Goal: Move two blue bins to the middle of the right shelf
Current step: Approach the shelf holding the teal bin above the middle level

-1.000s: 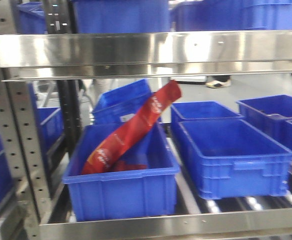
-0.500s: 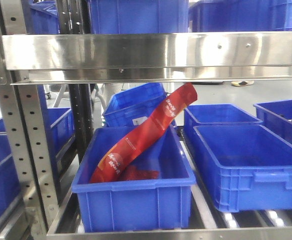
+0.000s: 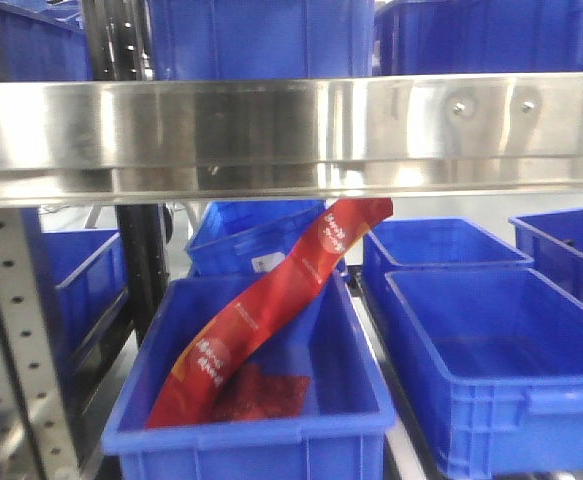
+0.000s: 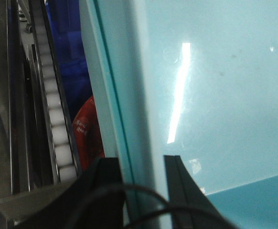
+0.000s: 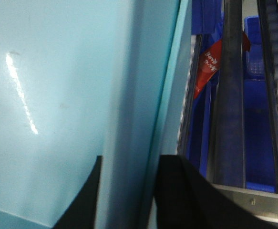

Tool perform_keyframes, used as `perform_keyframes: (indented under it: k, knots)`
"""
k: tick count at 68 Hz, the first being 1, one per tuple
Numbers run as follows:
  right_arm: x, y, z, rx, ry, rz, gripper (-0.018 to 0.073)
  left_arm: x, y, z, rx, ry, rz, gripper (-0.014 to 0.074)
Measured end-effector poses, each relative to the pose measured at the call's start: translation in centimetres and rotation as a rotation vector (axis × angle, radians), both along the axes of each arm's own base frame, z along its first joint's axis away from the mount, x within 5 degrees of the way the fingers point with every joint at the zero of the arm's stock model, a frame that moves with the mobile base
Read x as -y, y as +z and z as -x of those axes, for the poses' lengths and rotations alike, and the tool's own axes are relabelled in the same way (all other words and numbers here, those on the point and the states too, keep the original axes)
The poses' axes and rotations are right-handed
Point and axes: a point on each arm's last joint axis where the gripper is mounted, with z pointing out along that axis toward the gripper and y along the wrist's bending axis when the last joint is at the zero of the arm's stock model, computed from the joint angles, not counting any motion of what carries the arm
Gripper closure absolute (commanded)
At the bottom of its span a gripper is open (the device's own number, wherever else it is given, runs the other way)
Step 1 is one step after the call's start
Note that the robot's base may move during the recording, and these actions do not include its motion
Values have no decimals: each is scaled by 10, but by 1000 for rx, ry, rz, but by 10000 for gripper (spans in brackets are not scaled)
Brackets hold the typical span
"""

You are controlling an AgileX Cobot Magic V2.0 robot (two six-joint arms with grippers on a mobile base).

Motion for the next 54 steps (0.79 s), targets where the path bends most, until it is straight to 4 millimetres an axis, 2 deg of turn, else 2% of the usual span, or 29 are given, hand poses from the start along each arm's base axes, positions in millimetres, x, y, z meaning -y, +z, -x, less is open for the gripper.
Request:
perform_keyframes:
  k: [54]
  knots:
    - [0, 0, 0, 0, 0, 0, 713, 0, 0, 0, 0, 0, 0, 707]
